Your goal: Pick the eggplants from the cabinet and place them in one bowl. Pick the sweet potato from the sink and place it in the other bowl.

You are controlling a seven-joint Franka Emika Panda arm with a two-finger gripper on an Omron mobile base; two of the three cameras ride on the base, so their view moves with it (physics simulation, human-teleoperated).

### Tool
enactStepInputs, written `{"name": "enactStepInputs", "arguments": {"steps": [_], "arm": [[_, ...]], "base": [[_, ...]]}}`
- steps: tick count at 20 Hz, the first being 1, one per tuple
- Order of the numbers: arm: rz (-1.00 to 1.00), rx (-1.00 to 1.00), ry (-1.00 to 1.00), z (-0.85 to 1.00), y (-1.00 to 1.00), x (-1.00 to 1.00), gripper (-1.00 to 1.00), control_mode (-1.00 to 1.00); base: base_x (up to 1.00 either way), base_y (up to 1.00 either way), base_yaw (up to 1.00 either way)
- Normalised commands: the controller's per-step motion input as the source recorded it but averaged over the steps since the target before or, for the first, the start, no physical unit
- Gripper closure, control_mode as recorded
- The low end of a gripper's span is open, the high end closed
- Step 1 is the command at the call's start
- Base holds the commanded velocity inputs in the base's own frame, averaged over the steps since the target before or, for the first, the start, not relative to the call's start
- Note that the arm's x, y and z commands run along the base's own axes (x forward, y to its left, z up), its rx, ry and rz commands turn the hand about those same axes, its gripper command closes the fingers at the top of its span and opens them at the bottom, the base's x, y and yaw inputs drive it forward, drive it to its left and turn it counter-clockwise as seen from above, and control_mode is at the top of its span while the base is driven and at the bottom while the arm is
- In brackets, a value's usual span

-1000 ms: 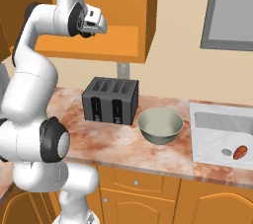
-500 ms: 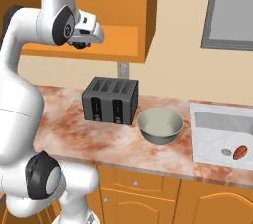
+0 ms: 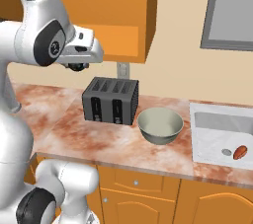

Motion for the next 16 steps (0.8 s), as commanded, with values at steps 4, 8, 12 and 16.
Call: {"name": "enactStepInputs", "arguments": {"steps": [4,8,12,16], "arm": [[0.02,-0.12,0.16,-0.38,-0.35,-0.93,1.00,-1.00],[0.03,-0.13,0.18,-0.49,-0.38,-0.75,1.00,-1.00],[0.01,-0.09,0.16,-0.40,-0.39,-0.24,1.00,-1.00],[0.00,0.00,0.04,-0.10,-0.46,0.04,1.00,-1.00]], "base": [[0.00,0.00,0.00],[0.00,0.00,0.00],[0.00,0.00,0.00],[0.00,0.00,0.00]]}}
